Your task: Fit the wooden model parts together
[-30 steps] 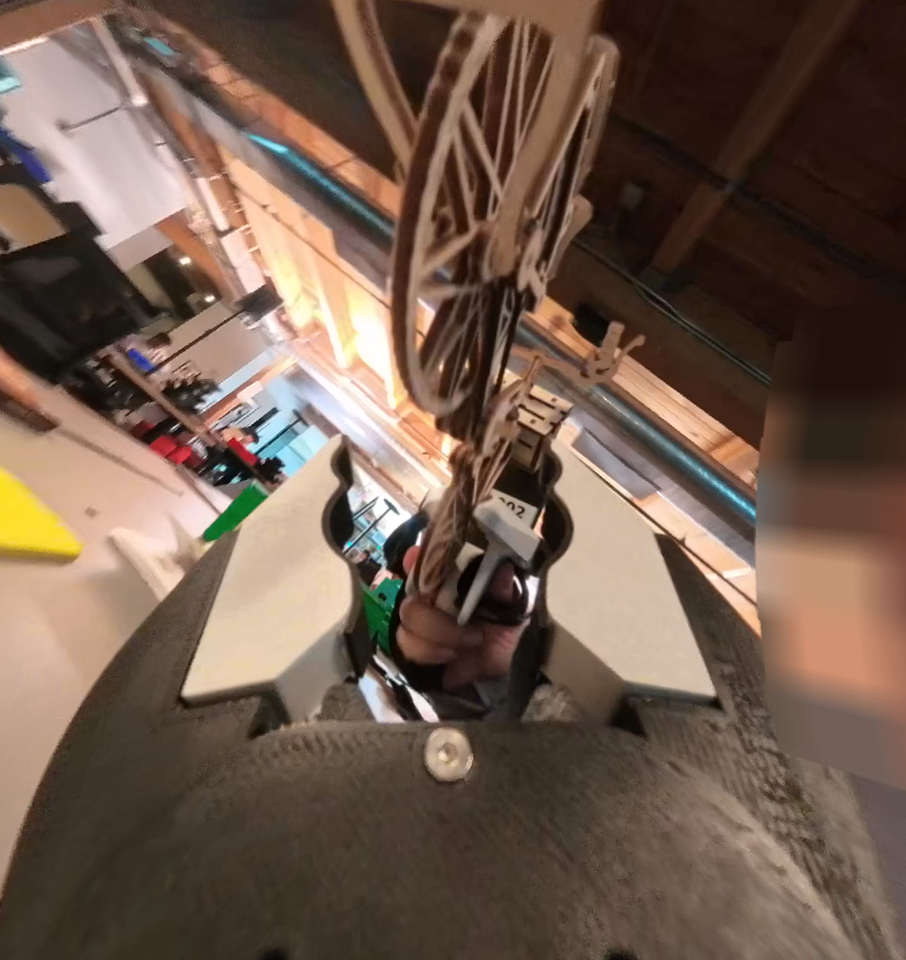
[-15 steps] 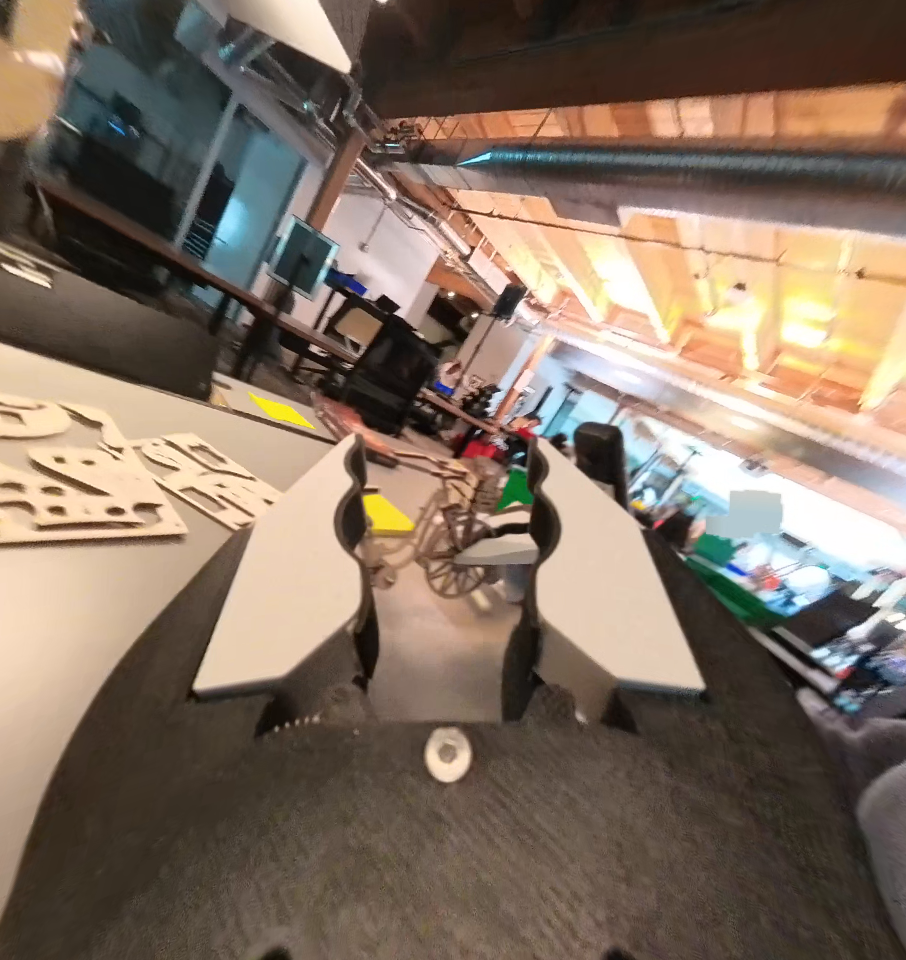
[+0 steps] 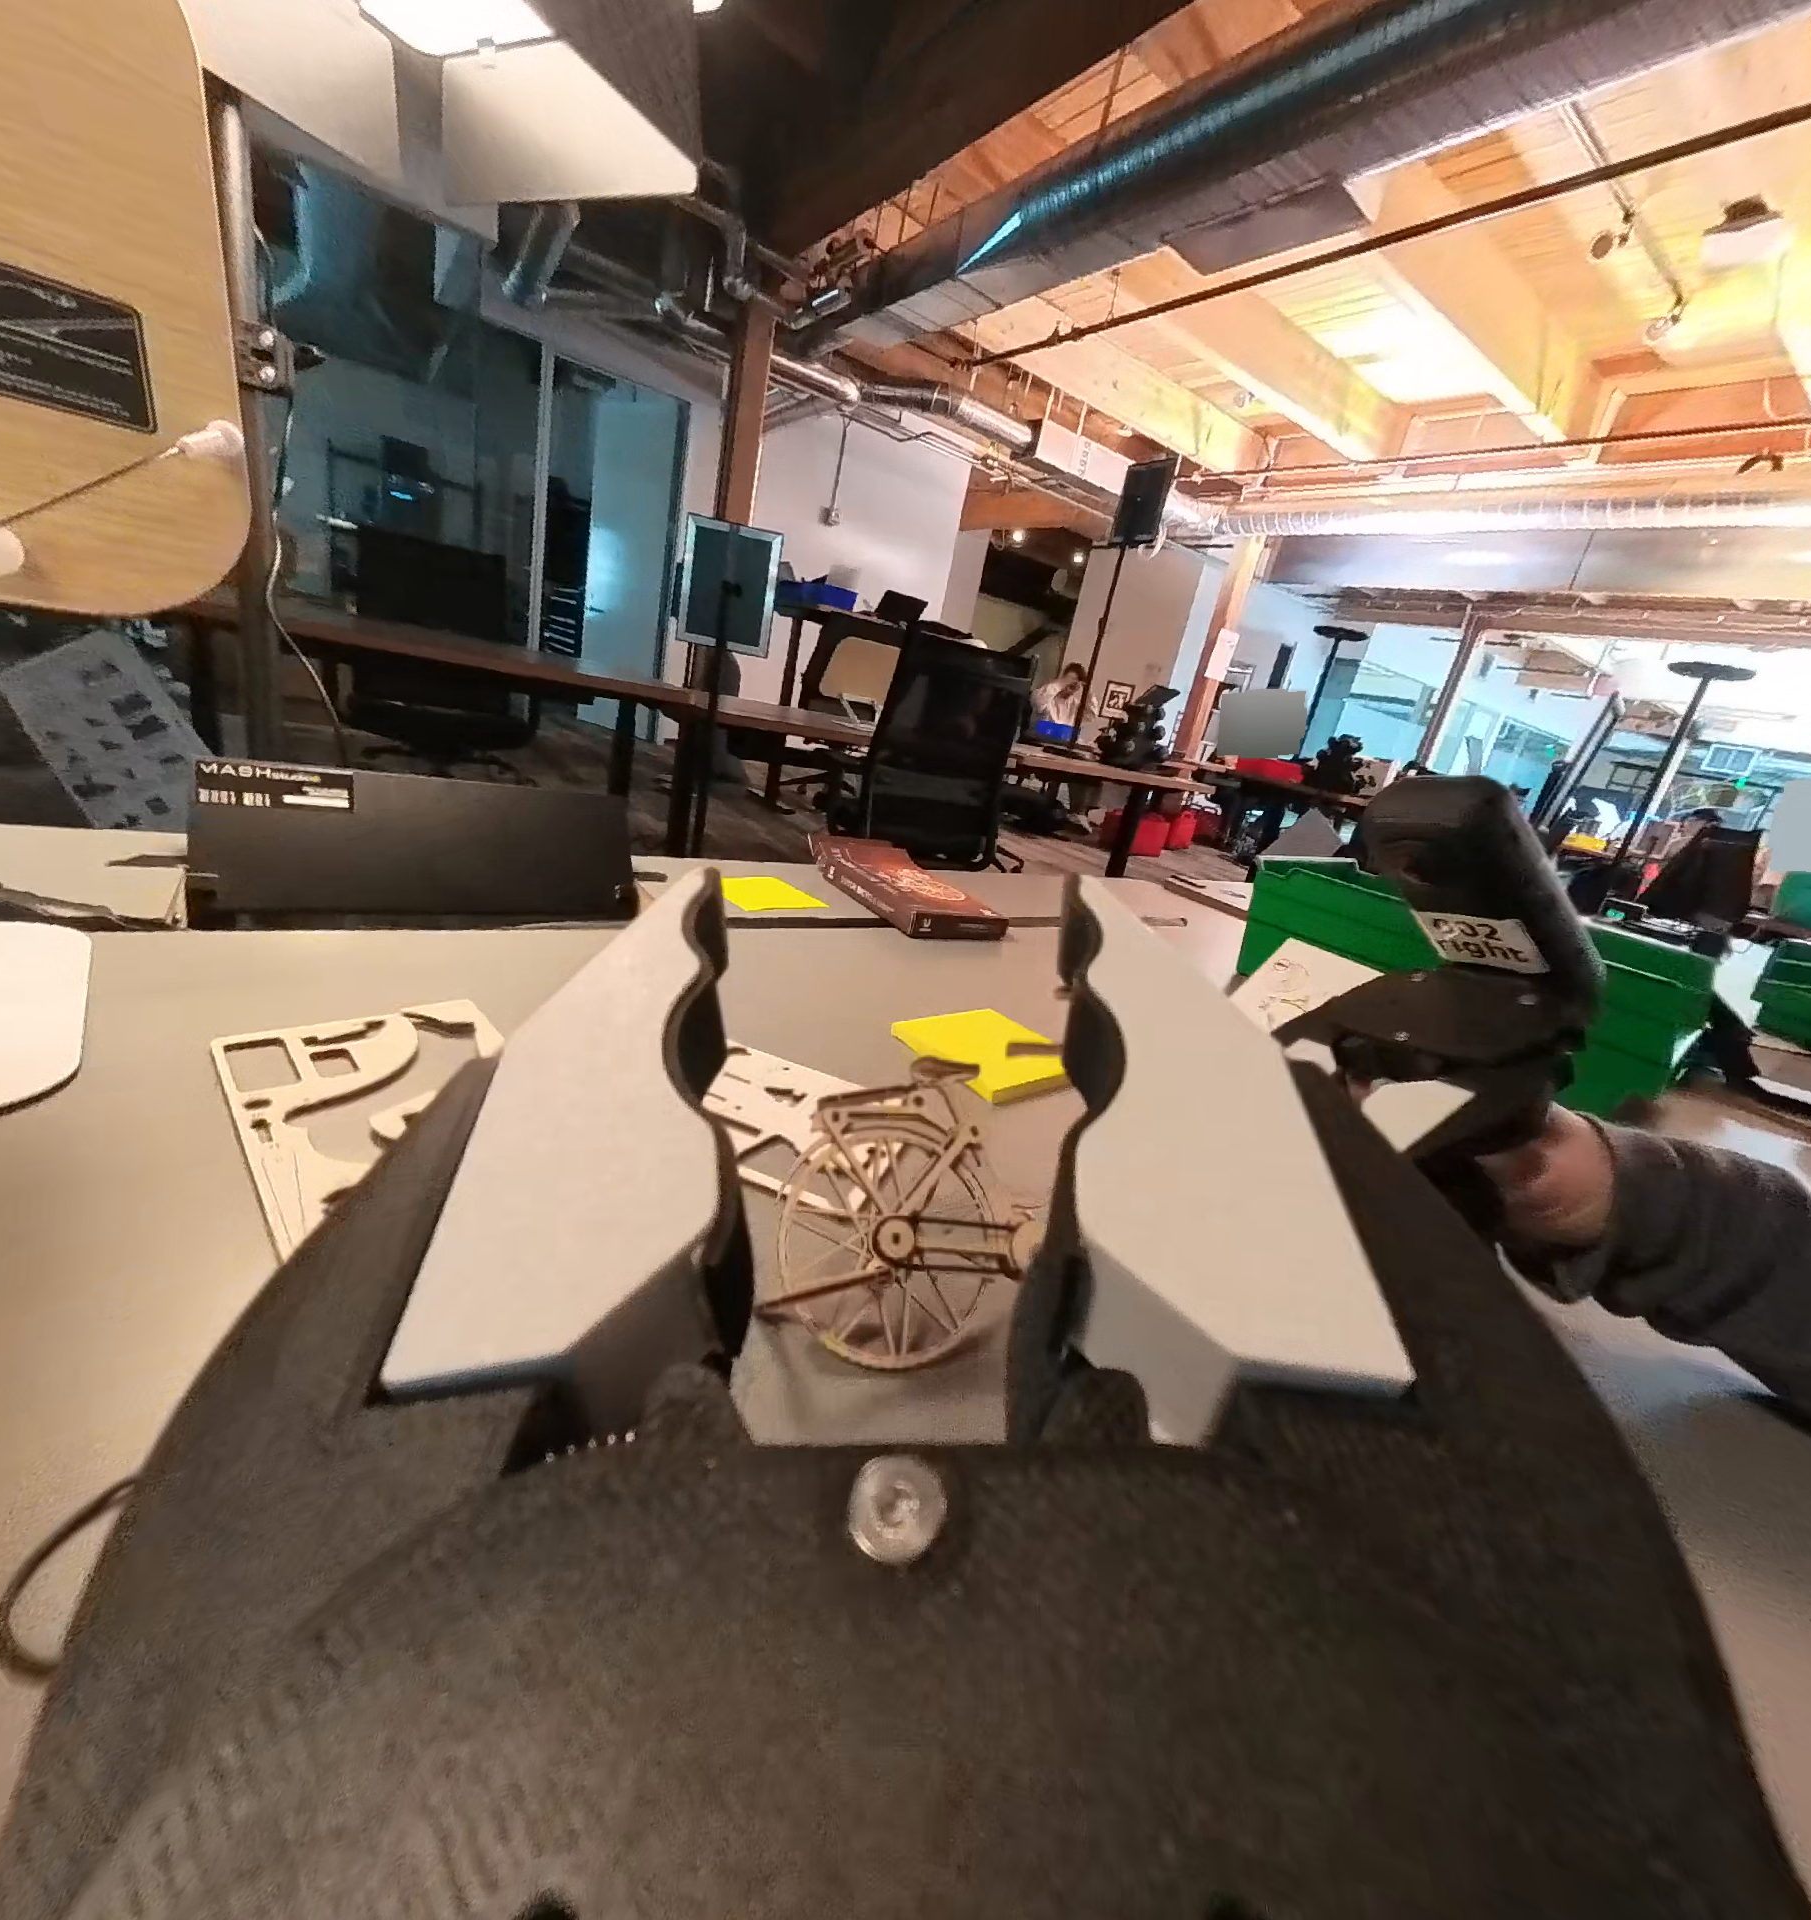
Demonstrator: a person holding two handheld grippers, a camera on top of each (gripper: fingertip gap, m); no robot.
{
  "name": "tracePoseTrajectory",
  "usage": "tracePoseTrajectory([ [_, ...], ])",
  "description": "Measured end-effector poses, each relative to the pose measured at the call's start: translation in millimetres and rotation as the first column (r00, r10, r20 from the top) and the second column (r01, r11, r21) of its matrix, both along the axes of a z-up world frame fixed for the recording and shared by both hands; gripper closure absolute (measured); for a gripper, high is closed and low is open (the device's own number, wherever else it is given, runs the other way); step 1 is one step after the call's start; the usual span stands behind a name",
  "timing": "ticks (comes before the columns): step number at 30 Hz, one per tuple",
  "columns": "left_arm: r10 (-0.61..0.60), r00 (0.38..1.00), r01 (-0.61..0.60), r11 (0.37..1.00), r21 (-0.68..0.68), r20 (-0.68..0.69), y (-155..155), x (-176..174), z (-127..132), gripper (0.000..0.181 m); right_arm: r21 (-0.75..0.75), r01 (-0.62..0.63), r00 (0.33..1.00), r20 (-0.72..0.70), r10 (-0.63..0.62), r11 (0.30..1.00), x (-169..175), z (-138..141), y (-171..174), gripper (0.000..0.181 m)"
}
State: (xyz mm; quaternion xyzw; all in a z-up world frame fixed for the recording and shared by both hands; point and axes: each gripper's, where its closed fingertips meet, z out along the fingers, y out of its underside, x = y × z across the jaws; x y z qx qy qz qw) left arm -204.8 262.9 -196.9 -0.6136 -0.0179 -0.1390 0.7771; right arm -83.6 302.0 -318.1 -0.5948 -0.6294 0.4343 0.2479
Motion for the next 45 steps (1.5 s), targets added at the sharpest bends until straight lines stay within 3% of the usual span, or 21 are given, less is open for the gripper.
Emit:
tracePoseTrajectory([
  [7, 0.0, 0.999, -0.001, 1.0, -0.02, -0.047, 3, 5, -9, 0.119, -0.013, 0.003, 1.0, 0.016, -0.003, 1.0, 0, -2, 0, 0.162],
  [15, -0.067, 0.995, 0.064, 0.997, -0.046, -0.069, 5, 18, -13, 0.118, -0.296, 0.095, 0.992, 0.103, -0.067, 0.95, 8, -6, -13, 0.167],
  [20, -0.081, 0.994, 0.077, 0.996, -0.055, -0.073, 7, 20, -15, 0.118, -0.395, 0.228, 0.968, 0.192, -0.162, 0.89, 14, -12, -10, 0.163],
  [27, -0.092, 0.992, 0.087, 0.994, -0.062, -0.088, 7, 24, -16, 0.118, -0.562, 0.347, 0.937, 0.247, -0.248, 0.751, 17, -6, -5, 0.151],
  [30, -0.09, 0.992, 0.084, 0.995, -0.061, -0.092, 6, 24, -16, 0.117, -0.569, 0.375, 0.925, 0.274, -0.262, 0.732, 23, -3, -7, 0.138],
  [34, -0.086, 0.991, 0.08, 0.995, -0.06, -0.102, 5, 25, -15, 0.117, -0.468, 0.438, 0.892, 0.328, -0.31, 0.767, 39, 0, -6, 0.125],
  [42, -0.081, 0.987, 0.071, 0.995, -0.075, -0.136, 6, 30, -18, 0.117, -0.237, 0.488, 0.842, 0.382, -0.382, 0.84, 81, 4, -8, 0.114],
  [45, -0.063, 0.984, 0.05, 0.995, -0.085, -0.164, 6, 32, -20, 0.117, -0.194, 0.455, 0.859, 0.352, -0.371, 0.869, 101, 12, -20, 0.113],
])
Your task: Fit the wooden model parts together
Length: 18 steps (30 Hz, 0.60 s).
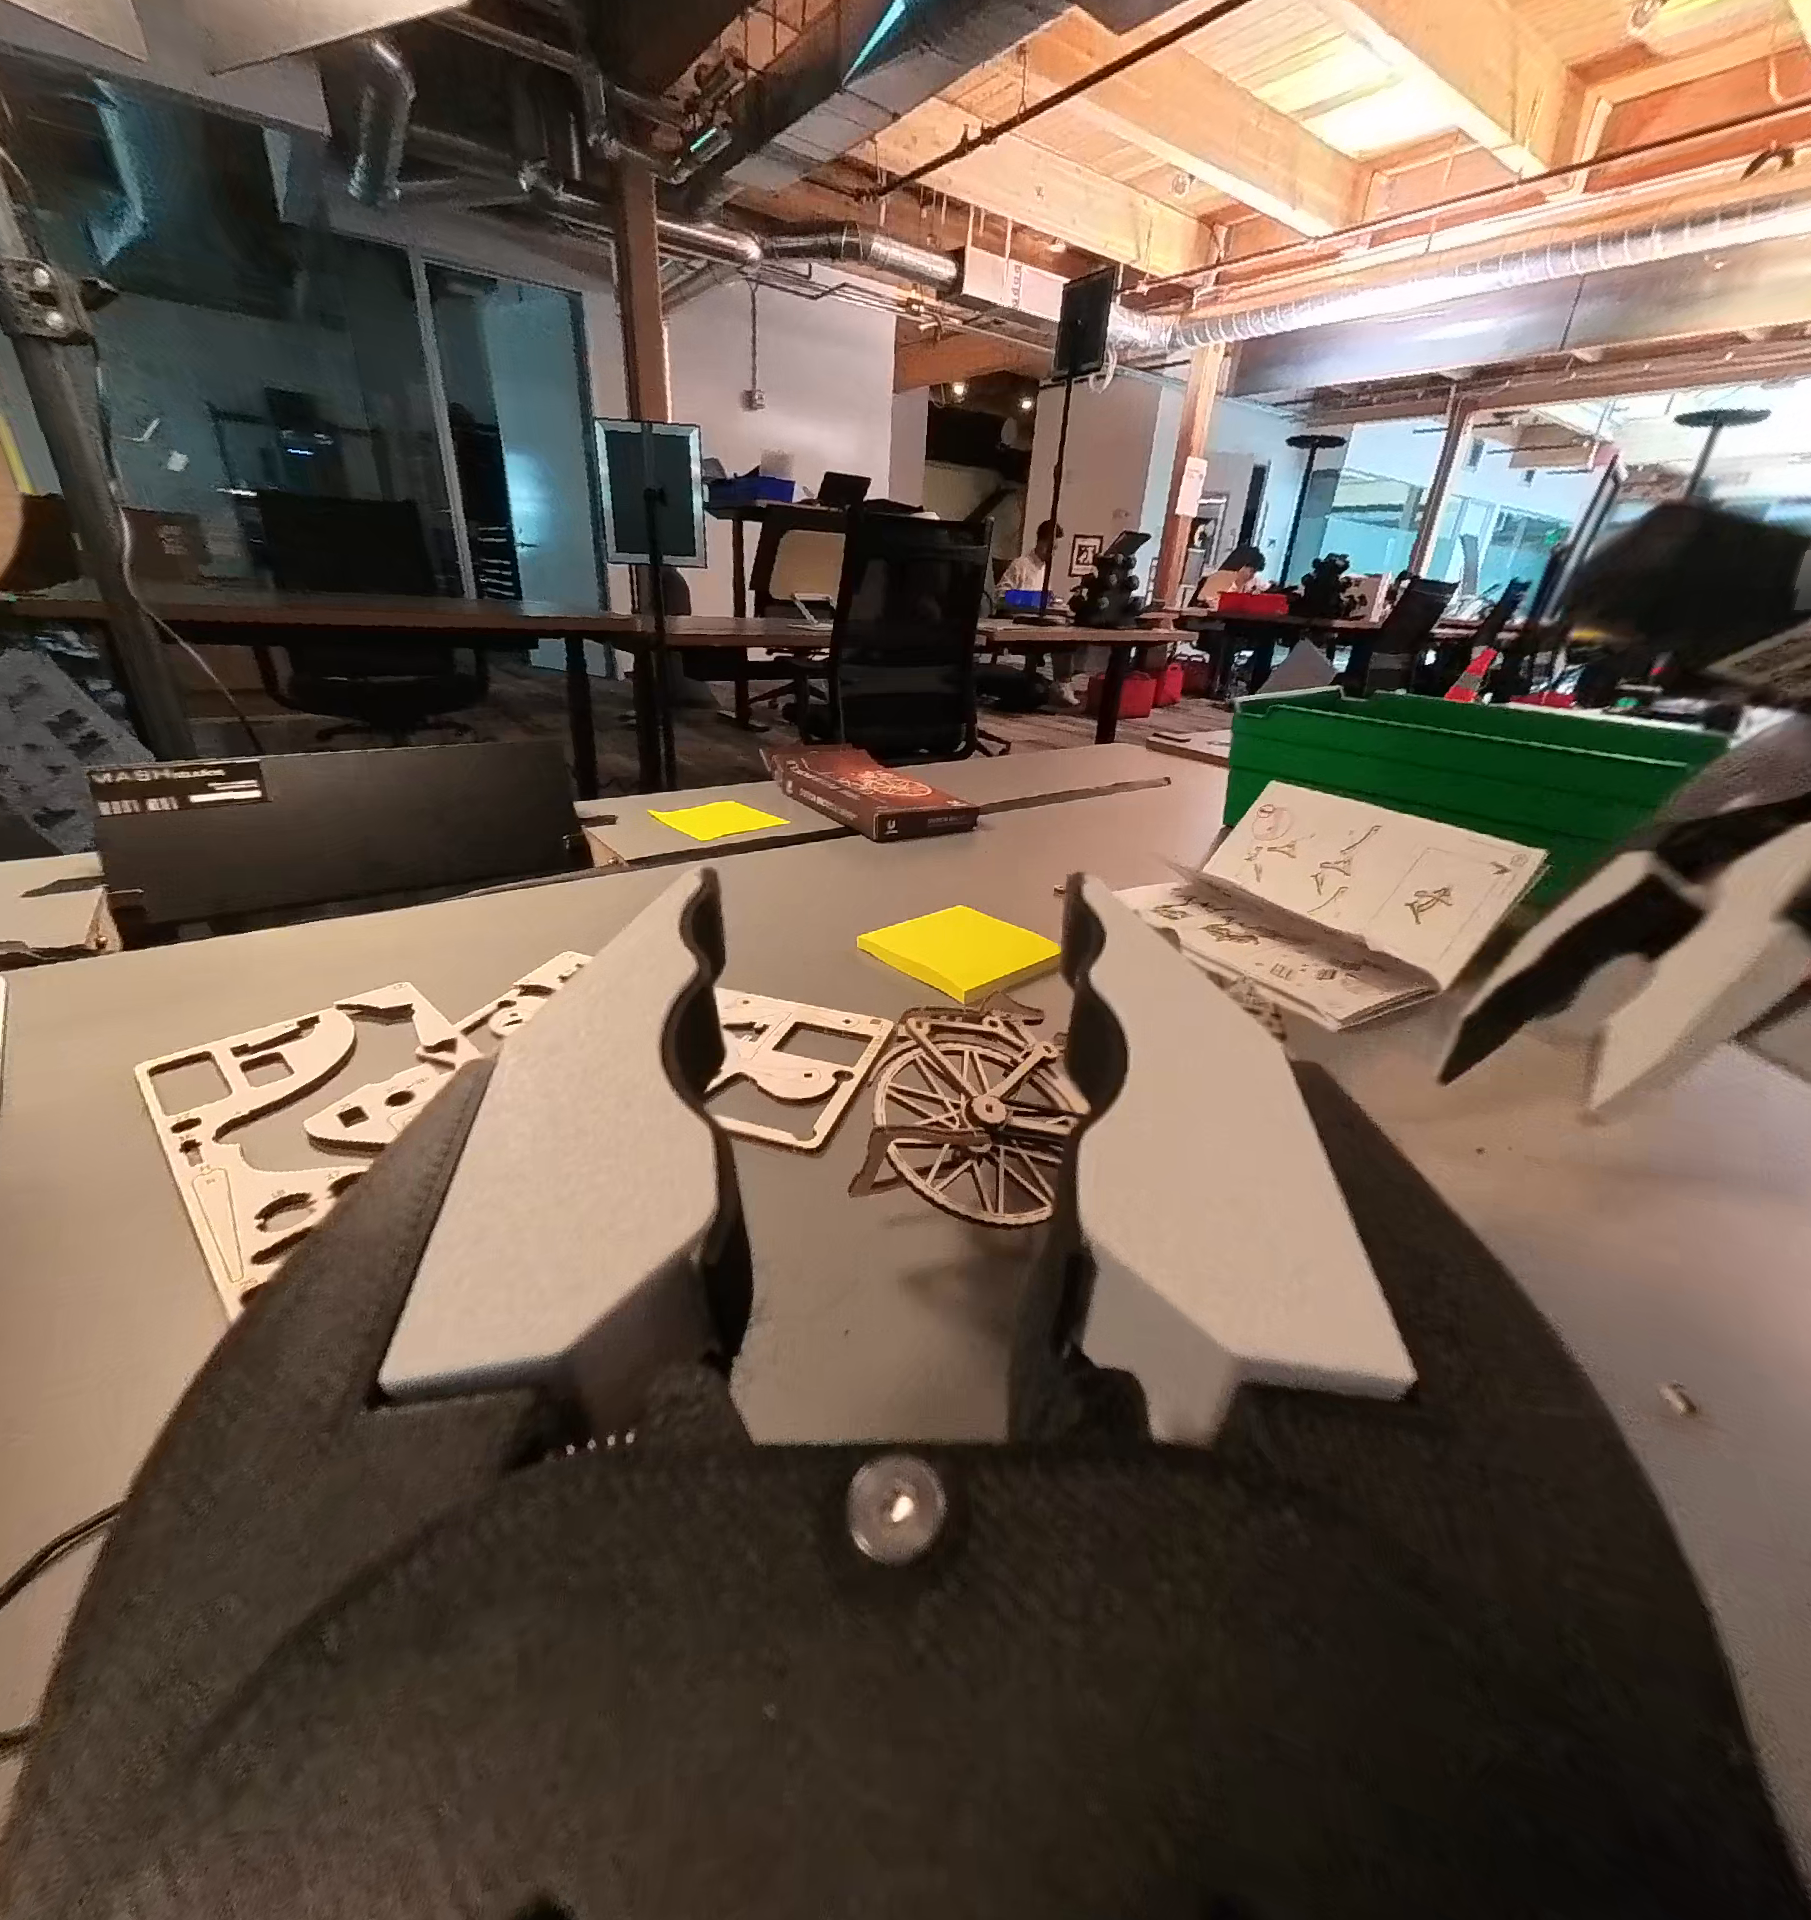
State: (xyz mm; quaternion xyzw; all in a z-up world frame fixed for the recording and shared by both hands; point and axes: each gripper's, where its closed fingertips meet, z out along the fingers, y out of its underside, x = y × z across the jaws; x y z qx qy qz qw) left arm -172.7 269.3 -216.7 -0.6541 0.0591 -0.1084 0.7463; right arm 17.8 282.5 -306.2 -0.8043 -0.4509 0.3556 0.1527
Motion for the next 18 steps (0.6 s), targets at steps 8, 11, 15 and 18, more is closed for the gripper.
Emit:
tracePoseTrajectory([
  [8, 0.045, 0.999, -0.046, 0.998, -0.047, -0.03, 10, 8, -9, 0.117, 0.511, 0.394, 0.914, -0.309, -0.264, 0.764, 91, 56, 74, 0.119],
  [11, 0.052, 0.996, -0.056, 0.996, -0.068, -0.069, 13, 14, -13, 0.119, 0.559, 0.553, 0.832, -0.401, -0.383, 0.618, 130, 64, 100, 0.119],
  [15, 0.033, 0.991, -0.038, 0.999, -0.036, -0.131, 21, 52, -4, 0.122, 0.612, 0.619, 0.784, -0.446, -0.431, 0.492, 160, 65, 122, 0.12],
  [18, -0.088, 0.975, 0.082, 0.996, -0.04, -0.204, 34, 117, 2, 0.124, 0.629, 0.604, 0.796, -0.444, -0.412, 0.489, 161, 61, 126, 0.125],
])
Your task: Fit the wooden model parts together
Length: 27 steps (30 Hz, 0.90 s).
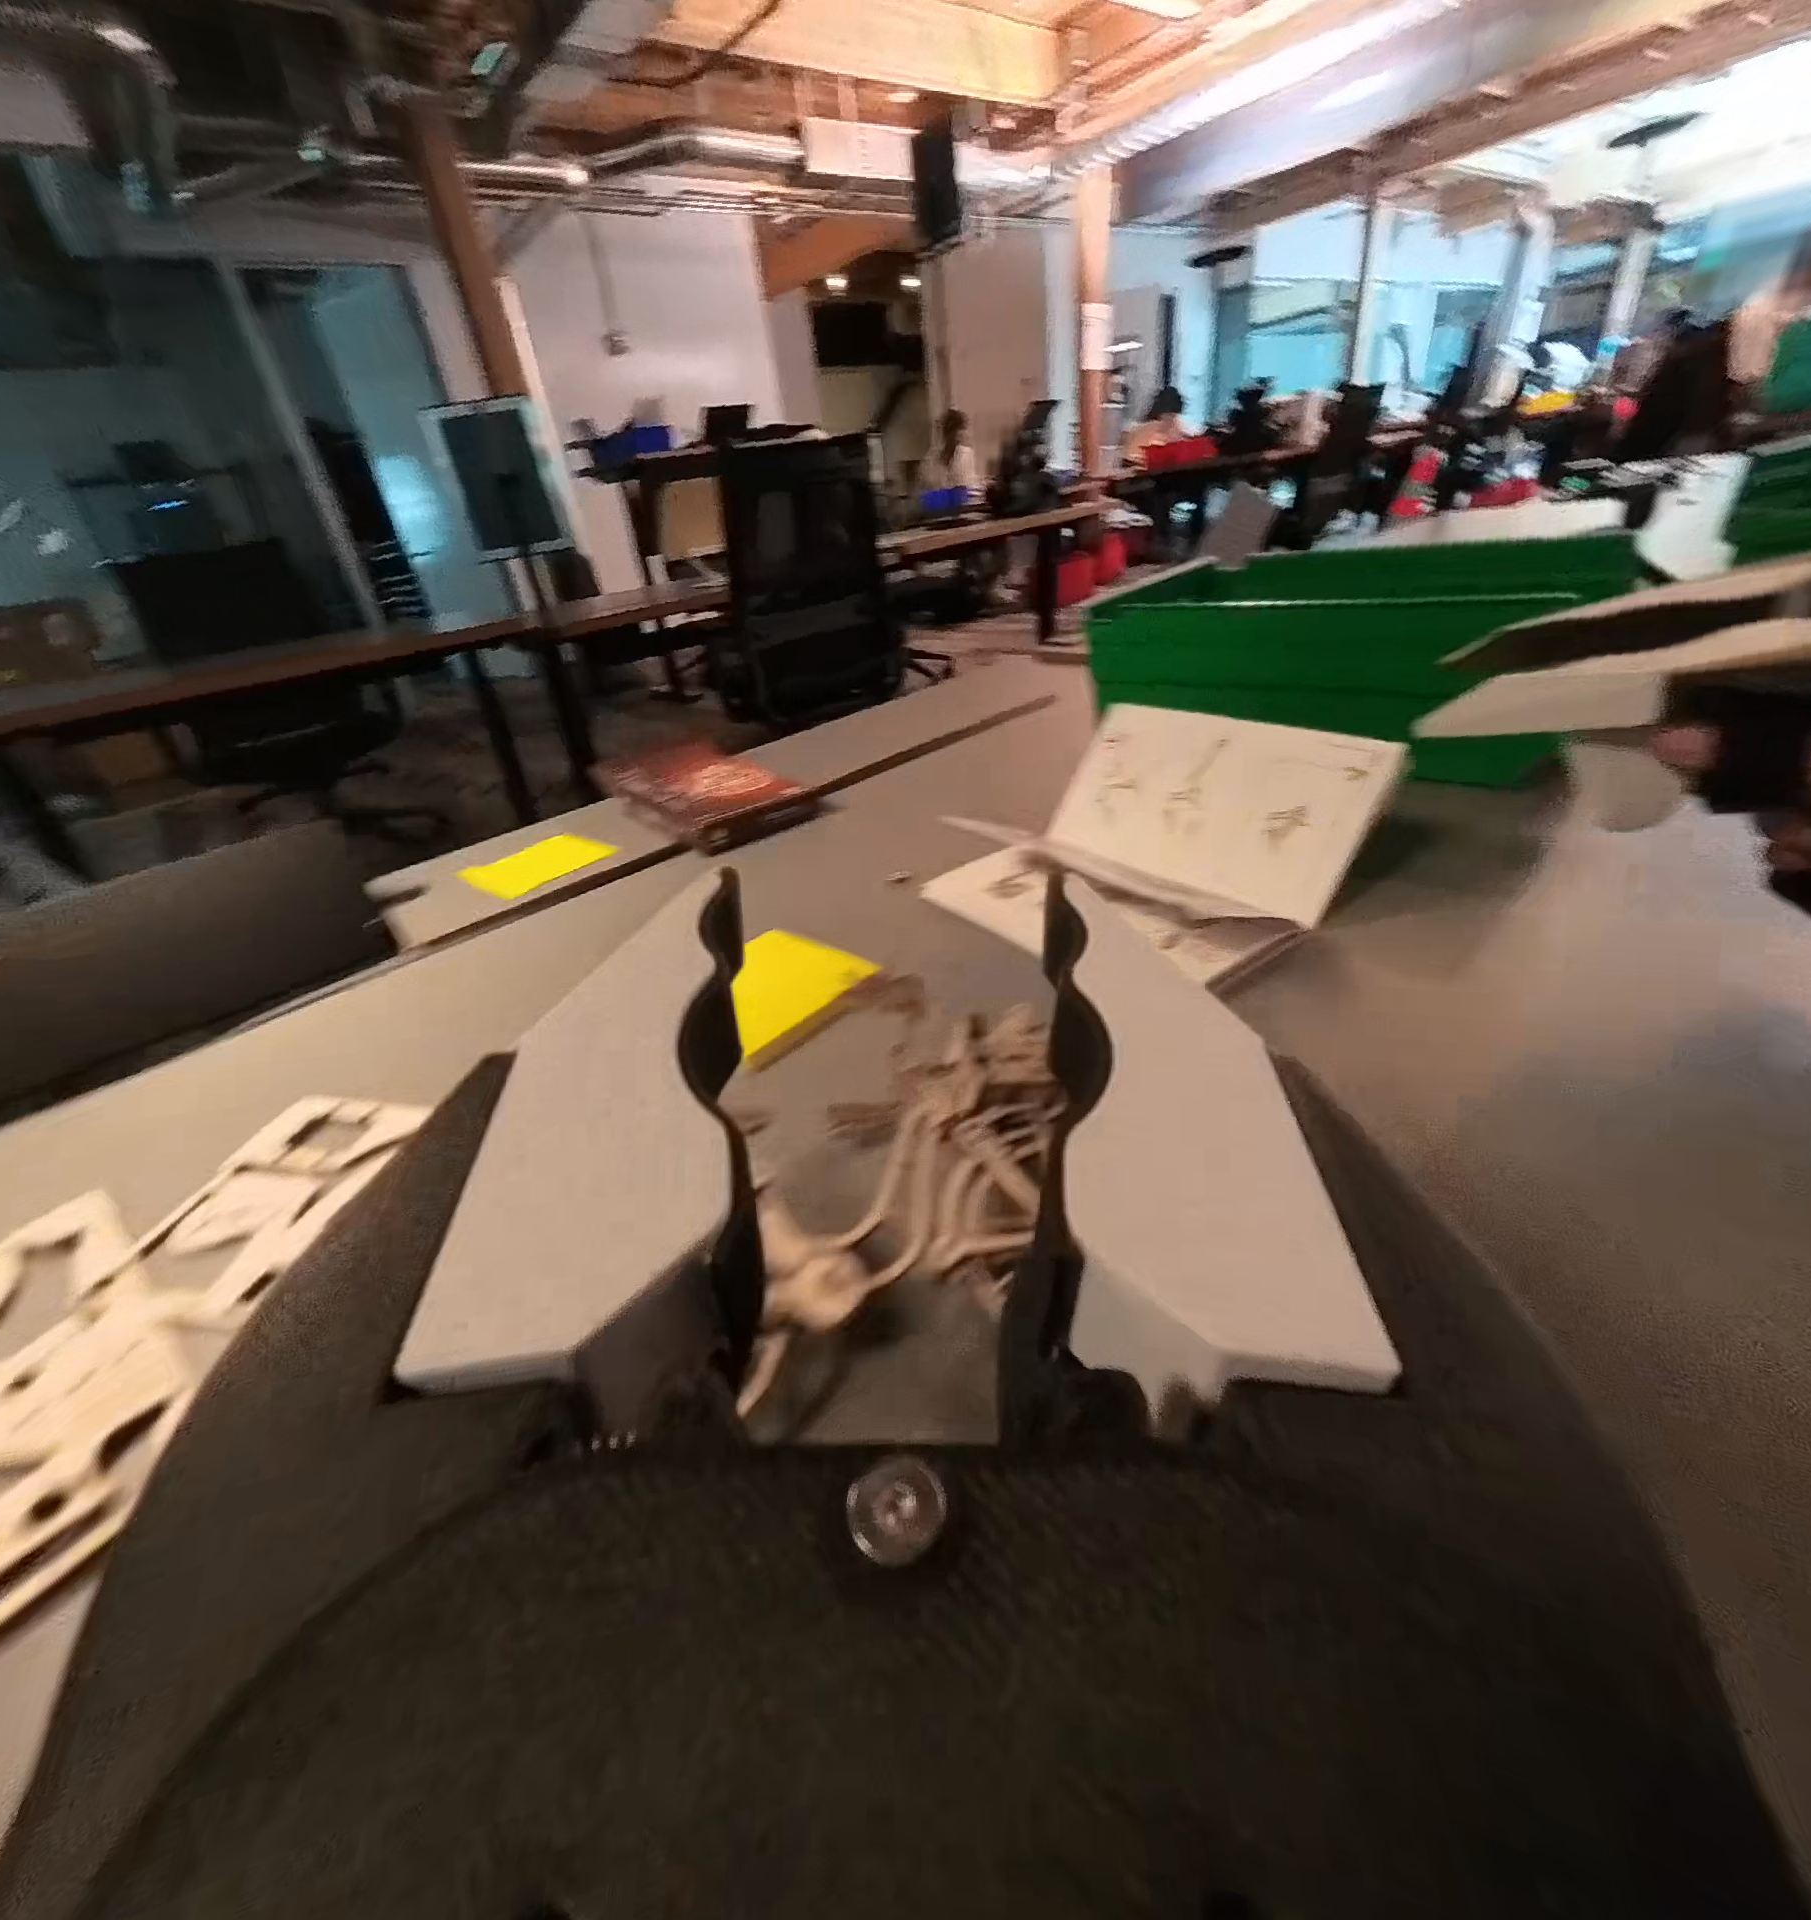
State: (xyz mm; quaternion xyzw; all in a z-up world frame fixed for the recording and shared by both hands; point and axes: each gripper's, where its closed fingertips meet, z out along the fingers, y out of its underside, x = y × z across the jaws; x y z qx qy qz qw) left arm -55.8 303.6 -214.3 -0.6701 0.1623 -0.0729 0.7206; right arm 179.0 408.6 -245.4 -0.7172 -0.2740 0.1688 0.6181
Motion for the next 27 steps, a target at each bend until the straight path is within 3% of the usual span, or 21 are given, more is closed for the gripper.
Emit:
tracePoseTrajectory([
  [4, -0.122, 0.988, 0.124, 0.992, 0.008, -0.092, 18, 69, 3, 0.125, -0.036, 0.005, 0.999, 0.036, -0.003, 0.999, -2, -21, 1, 0.134],
  [8, -0.125, 0.99, 0.128, 0.991, 0.038, -0.058, 27, 80, 4, 0.126, -0.001, -0.02, 0.999, 0.036, 0.02, 1.0, -5, -22, -3, 0.139],
  [13, -0.009, 1.0, 0.007, 0.996, 0.088, 0.021, 25, 39, 9, 0.125, 0.043, -0.055, 0.998, 0.027, 0.054, 0.998, -9, -16, -7, 0.14],
  [19, 0.255, 0.966, -0.25, 0.964, 0.093, -0.038, 22, -55, 9, 0.123, 0.129, -0.091, 0.996, 0.015, 0.09, 0.987, -15, -6, -12, 0.137],
  [24, 0.337, 0.931, -0.329, 0.941, 0.075, -0.141, 15, -112, -15, 0.124, 0.175, -0.061, 0.998, 0.007, 0.06, 0.983, -11, -1, -3, 0.133],
  [26, 0.347, 0.932, -0.344, 0.938, 0.044, -0.107, 17, -123, -21, 0.124, 0.157, -0.085, 0.996, 0.022, 0.083, 0.984, -16, -3, 0, 0.135],
  [27, 0.331, 0.942, -0.33, 0.944, 0.026, -0.06, 18, -123, -21, 0.125, 0.13, -0.117, 0.993, 0.03, 0.114, 0.985, -24, -5, 0, 0.144],
])
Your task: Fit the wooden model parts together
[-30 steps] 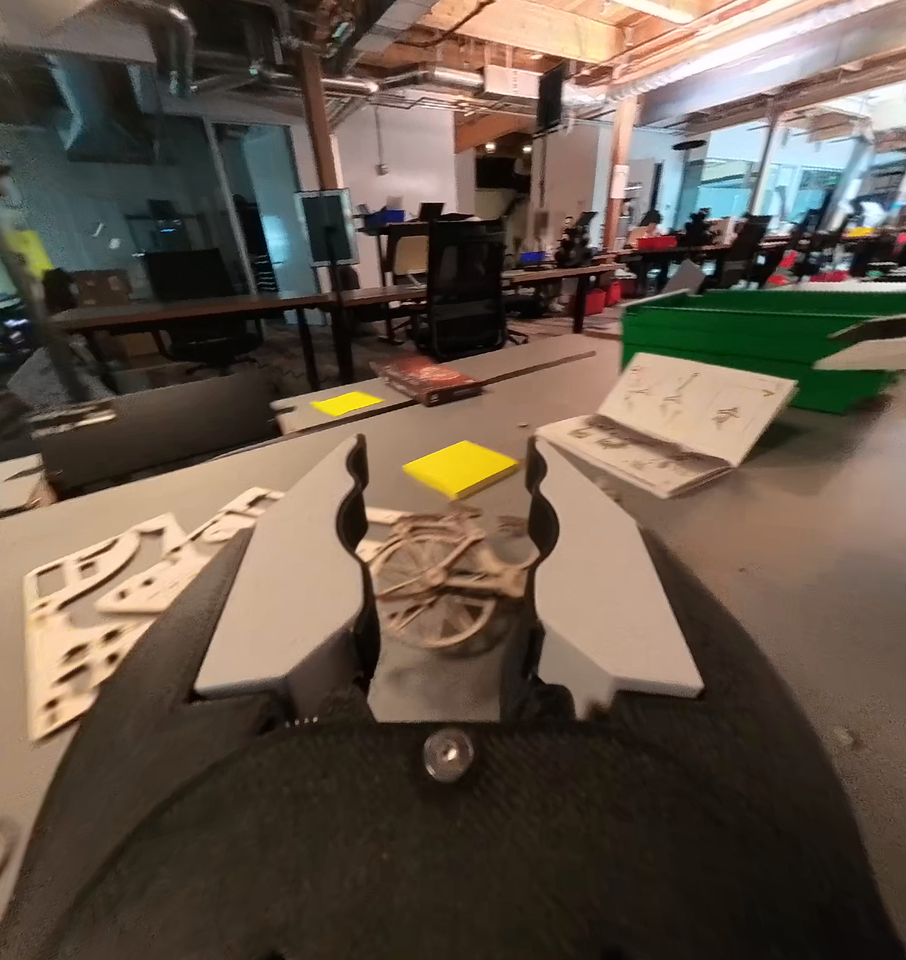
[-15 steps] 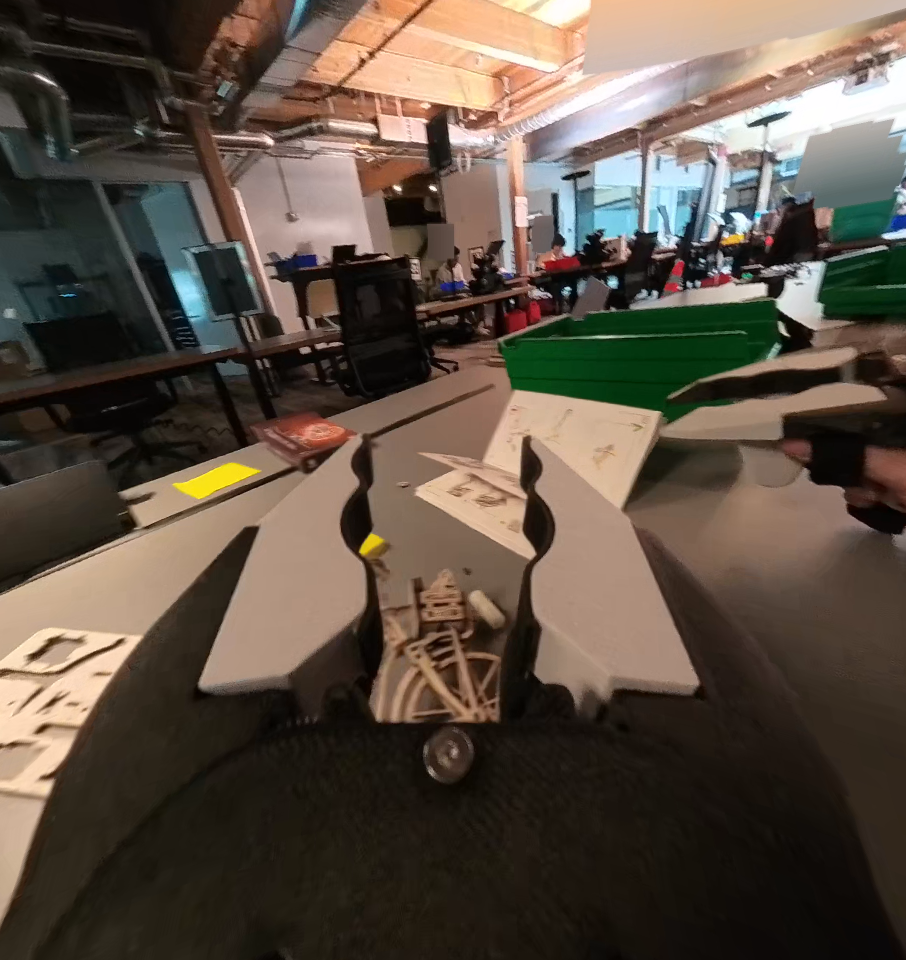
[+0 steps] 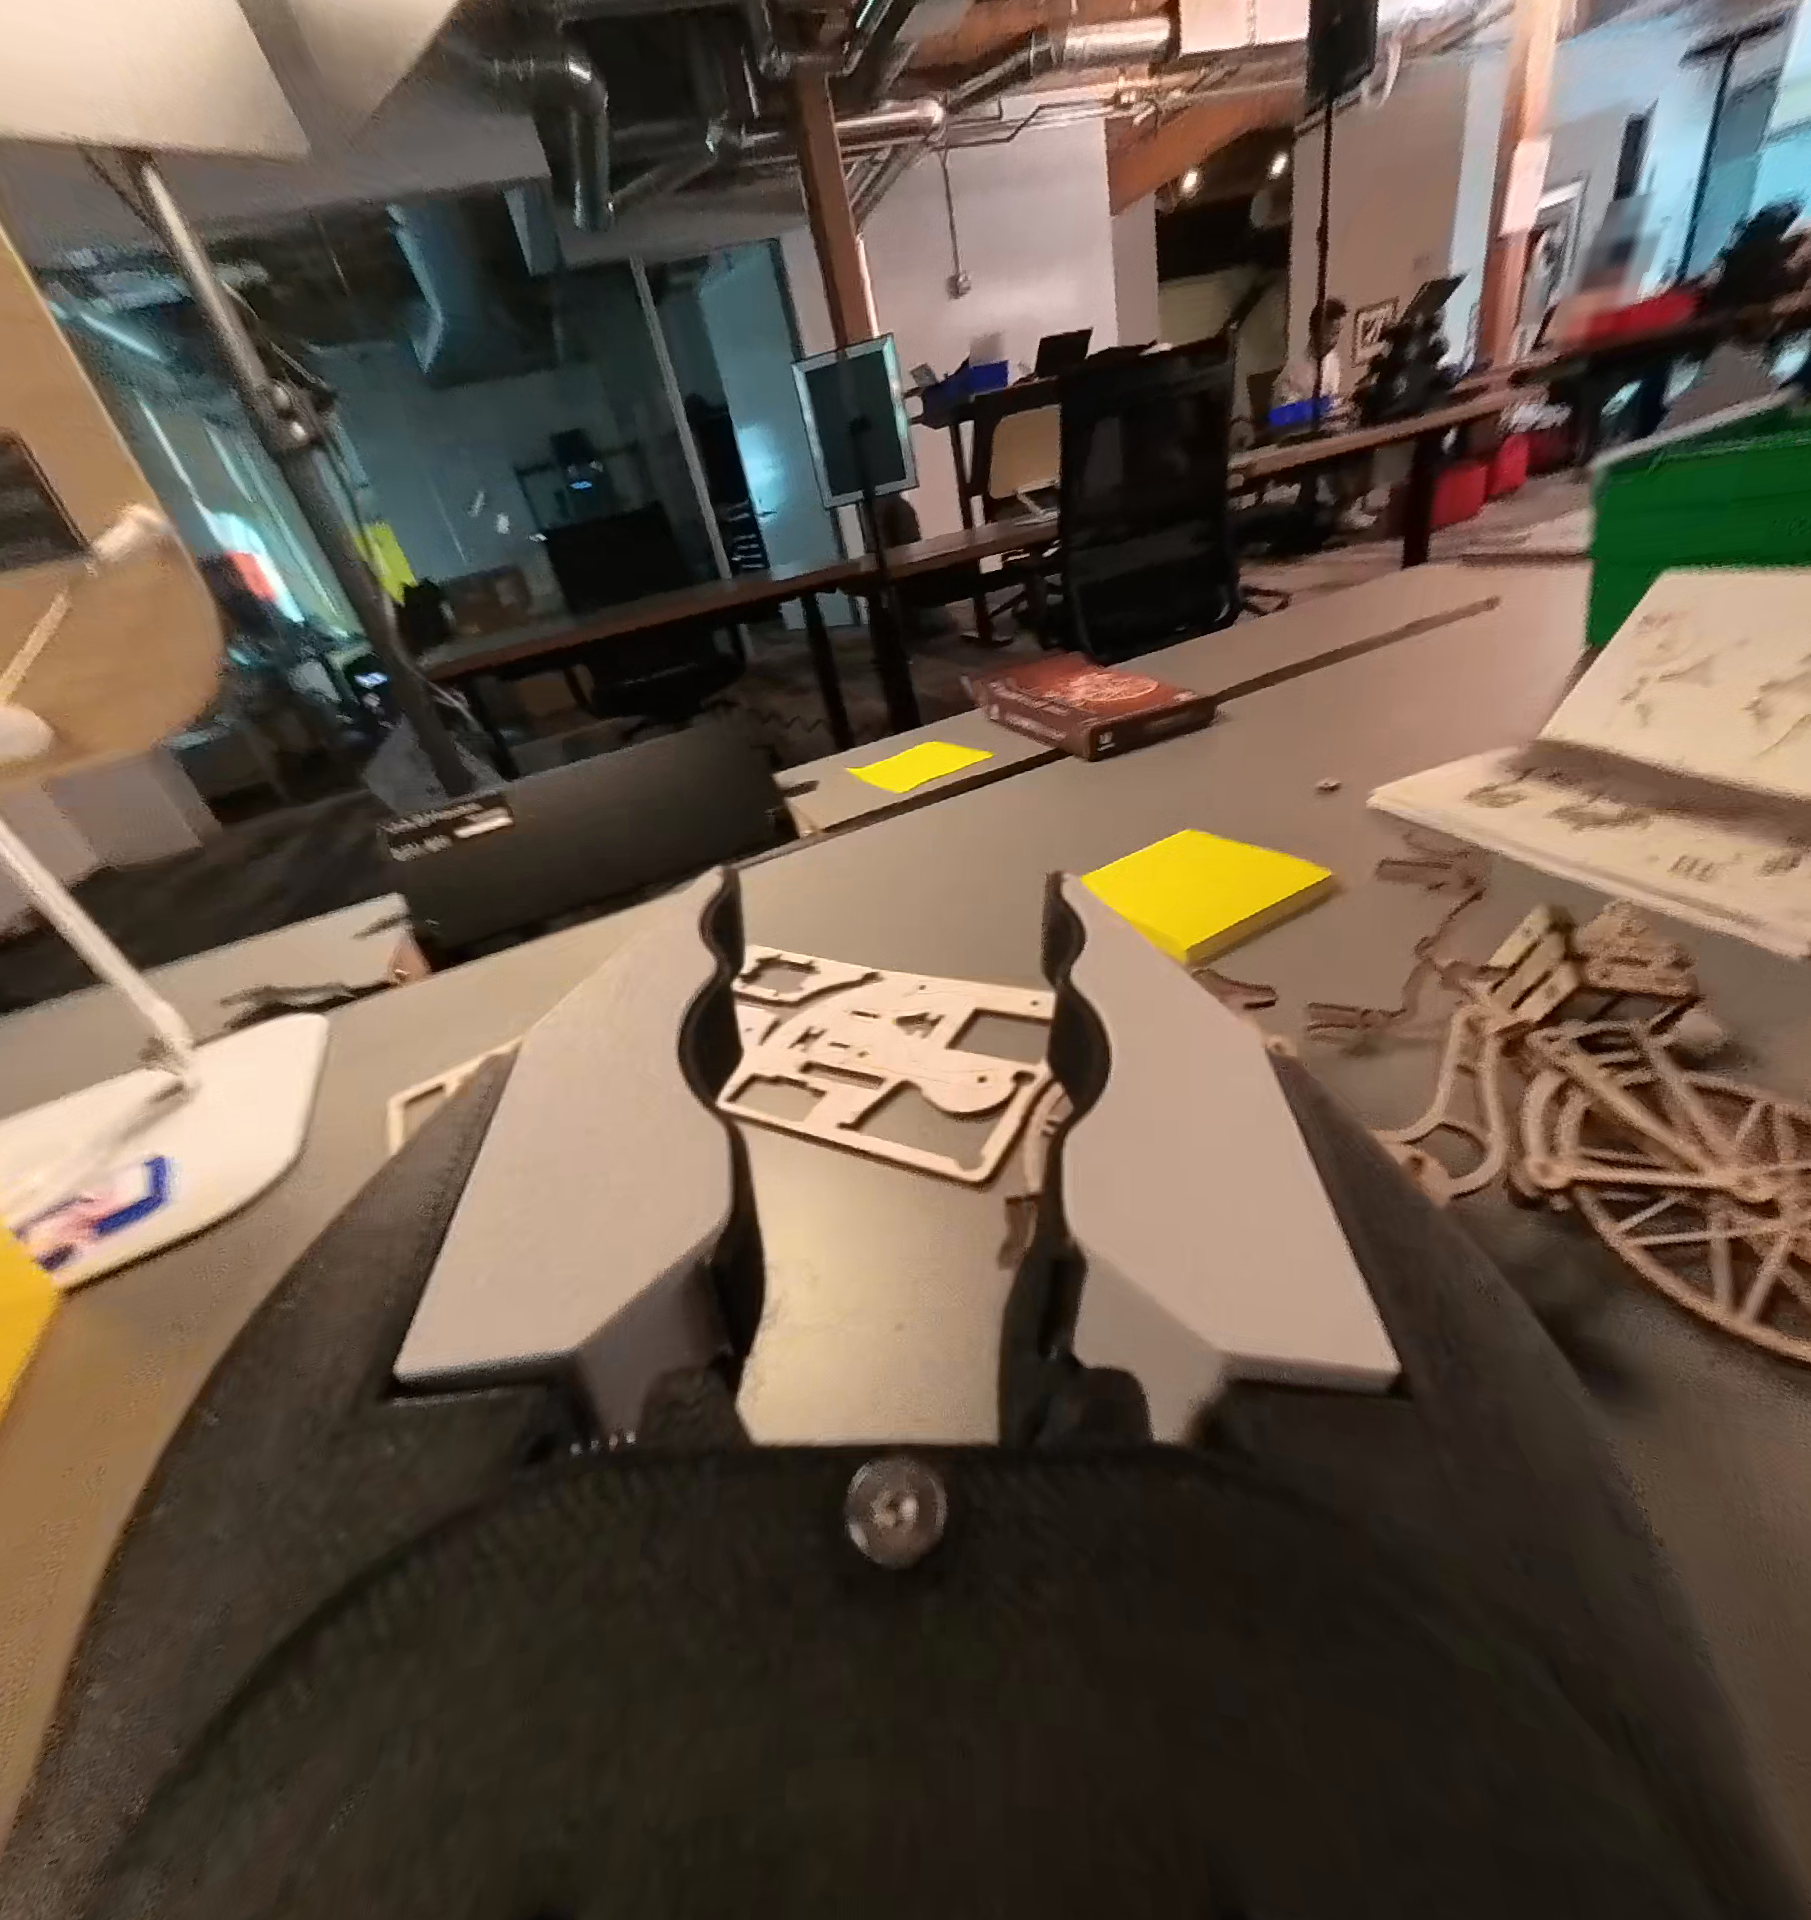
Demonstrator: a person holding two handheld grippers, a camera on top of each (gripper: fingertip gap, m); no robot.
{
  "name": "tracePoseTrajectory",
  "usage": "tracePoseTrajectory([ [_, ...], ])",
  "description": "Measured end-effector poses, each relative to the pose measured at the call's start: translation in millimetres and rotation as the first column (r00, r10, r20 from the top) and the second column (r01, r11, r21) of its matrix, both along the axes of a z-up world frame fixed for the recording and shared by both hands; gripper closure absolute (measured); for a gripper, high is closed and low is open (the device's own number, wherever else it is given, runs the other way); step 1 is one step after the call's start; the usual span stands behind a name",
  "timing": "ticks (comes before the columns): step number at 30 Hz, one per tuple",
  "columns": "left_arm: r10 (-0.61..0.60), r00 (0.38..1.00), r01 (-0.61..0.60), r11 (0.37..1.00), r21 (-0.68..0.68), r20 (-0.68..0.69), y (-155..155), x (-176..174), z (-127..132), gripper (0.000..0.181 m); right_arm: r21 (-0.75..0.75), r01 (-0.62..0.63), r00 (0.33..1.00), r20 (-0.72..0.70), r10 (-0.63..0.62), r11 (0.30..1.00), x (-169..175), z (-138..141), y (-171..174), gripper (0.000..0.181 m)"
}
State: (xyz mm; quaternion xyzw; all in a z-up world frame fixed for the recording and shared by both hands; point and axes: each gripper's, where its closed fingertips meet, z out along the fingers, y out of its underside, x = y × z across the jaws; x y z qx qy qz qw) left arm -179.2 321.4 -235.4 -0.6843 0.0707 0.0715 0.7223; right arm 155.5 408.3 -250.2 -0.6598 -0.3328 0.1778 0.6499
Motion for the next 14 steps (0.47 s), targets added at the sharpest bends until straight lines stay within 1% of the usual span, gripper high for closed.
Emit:
tracePoseTrajectory([
  [1, -0.021, 0.999, 0.021, 1.0, 0.002, 0.037, 1, 2, 0, 0.125, -0.027, -0.036, 0.999, 0.016, 0.036, 0.999, -10, -3, -1, 0.157],
  [2, -0.03, 0.998, 0.031, 1.0, -0.001, 0.049, 2, 4, 0, 0.124, -0.051, -0.051, 0.998, 0.038, 0.053, 0.997, -18, -6, -1, 0.163],
  [3, -0.028, 0.999, 0.029, 1.0, -0.008, 0.039, 3, 5, -1, 0.125, -0.074, -0.02, 0.998, 0.066, 0.024, 0.997, -23, -10, 6, 0.163],
  [4, -0.026, 1.0, 0.026, 1.0, -0.016, 0.016, 4, 6, -3, 0.124, -0.114, 0.025, 0.994, 0.106, -0.012, 0.993, -26, -19, 14, 0.159],
  [5, -0.029, 1.0, 0.028, 0.999, -0.023, -0.005, 5, 8, -4, 0.125, -0.182, 0.059, 0.988, 0.151, -0.032, 0.982, -29, -34, 20, 0.151],
  [6, -0.038, 0.999, 0.037, 0.999, -0.029, -0.02, 5, 12, -5, 0.125, -0.265, 0.074, 0.98, 0.197, -0.021, 0.961, -33, -50, 24, 0.145],
  [7, -0.048, 0.998, 0.047, 0.998, -0.034, -0.032, 6, 15, -6, 0.125, -0.335, 0.089, 0.971, 0.239, -0.007, 0.938, -35, -63, 25, 0.142],
  [9, -0.065, 0.997, 0.063, 0.997, -0.041, -0.044, 6, 20, -7, 0.126, -0.398, 0.114, 0.958, 0.287, 0.005, 0.91, -36, -77, 28, 0.143],
  [11, -0.084, 0.996, 0.082, 0.996, -0.045, -0.043, 6, 24, -8, 0.126, -0.457, 0.144, 0.951, 0.309, 0.004, 0.878, -34, -87, 30, 0.135],
  [14, -0.101, 0.994, 0.099, 0.994, -0.053, -0.04, 7, 28, -9, 0.126, -0.551, 0.117, 0.974, 0.226, 0.013, 0.826, -36, -90, 30, 0.13],
])
